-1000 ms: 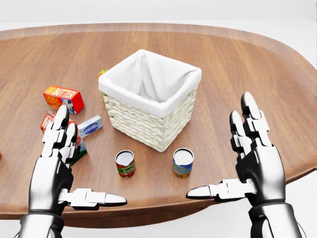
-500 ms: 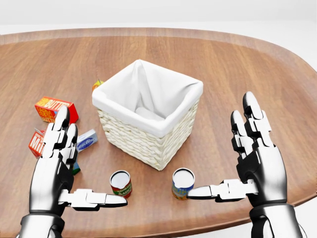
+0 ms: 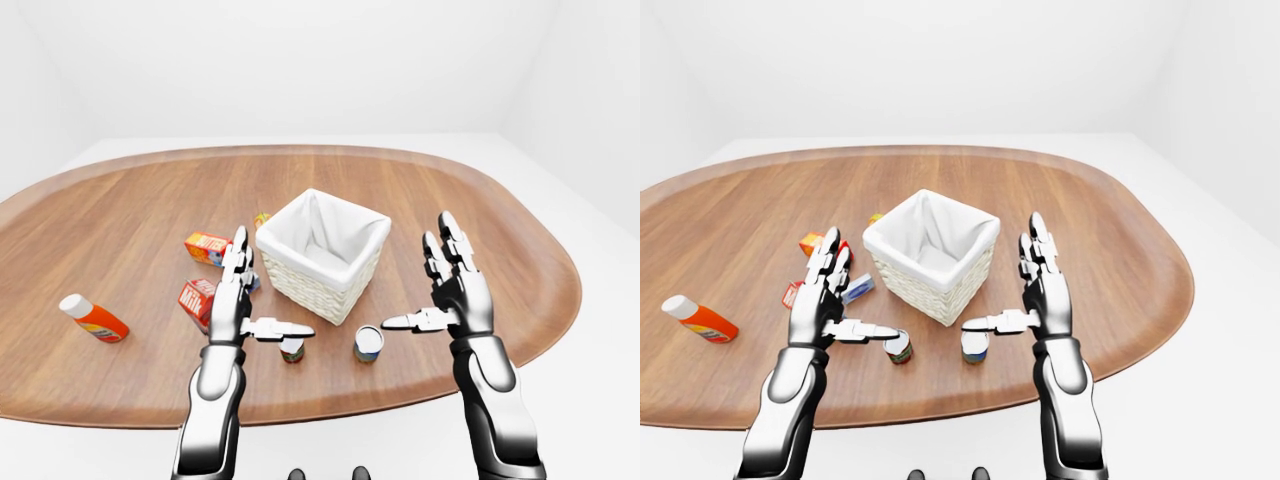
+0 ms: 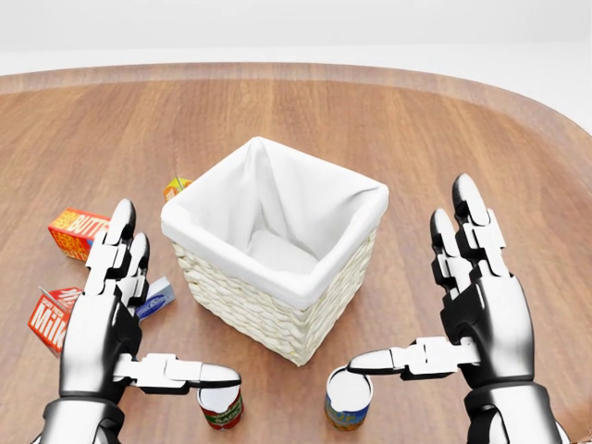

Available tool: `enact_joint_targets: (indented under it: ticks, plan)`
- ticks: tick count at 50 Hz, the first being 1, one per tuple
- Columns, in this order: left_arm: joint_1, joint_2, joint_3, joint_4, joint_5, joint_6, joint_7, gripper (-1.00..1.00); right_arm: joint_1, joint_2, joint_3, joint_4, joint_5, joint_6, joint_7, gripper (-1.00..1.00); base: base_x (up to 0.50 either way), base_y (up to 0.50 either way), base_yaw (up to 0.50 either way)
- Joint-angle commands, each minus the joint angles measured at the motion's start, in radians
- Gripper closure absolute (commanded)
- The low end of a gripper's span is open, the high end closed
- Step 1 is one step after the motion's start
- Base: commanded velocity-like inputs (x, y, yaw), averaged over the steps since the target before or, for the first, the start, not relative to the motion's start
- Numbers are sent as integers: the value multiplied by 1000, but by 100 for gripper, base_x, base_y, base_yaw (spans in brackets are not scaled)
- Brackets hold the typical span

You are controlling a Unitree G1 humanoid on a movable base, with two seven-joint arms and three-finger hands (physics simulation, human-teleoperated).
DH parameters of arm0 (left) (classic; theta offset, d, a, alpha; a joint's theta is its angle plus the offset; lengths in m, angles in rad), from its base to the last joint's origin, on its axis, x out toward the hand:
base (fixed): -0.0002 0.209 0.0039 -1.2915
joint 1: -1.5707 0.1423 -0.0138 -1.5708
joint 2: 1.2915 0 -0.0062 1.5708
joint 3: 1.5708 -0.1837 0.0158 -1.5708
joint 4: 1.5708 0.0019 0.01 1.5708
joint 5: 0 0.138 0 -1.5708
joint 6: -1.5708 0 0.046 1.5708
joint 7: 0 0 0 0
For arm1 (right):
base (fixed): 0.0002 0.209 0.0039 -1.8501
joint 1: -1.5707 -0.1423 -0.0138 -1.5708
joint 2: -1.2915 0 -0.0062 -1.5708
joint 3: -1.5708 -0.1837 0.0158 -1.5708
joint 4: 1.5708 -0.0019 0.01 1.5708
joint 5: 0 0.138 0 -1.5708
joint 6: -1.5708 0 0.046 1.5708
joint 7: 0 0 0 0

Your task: Pick up the tomato sauce, and put it in the basket.

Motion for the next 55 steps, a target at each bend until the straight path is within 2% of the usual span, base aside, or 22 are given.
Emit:
enact_joint_targets:
  ticks: [1, 8, 26, 37, 41, 45, 55]
  plan:
    - [2, -1, -3, 0, 2, 0, 0, -100, 8, 0, -6, -21, 25, 0, 12, -100, 50, 0, 0]
    - [3, 0, -3, -3, 1, 0, -1, -100, 7, 1, 5, -3, -5, 0, -3, -100, 47, 0, 0]
    - [17, 10, 8, -62, 75, 0, 5, -100, -6, 0, 0, 12, -3, 0, -11, -100, 0, 0, 0]
    - [20, 4, -18, -74, 122, 0, 10, -100, -13, -2, -4, 4, 2, 0, -14, -100, 0, 0, 0]
    - [30, 11, -58, -59, 178, 0, -4, -100, -21, -4, -10, 4, 7, 0, -18, -100, 0, 0, 0]
    - [35, 4, -60, -120, 193, 0, -17, -100, -14, -2, -5, 7, 4, 0, -17, -100, 0, 0, 0]
    - [38, -4, -53, -145, 183, 0, 12, -100, -26, -4, -10, 16, 6, 0, -19, -100, 0, 0, 0]
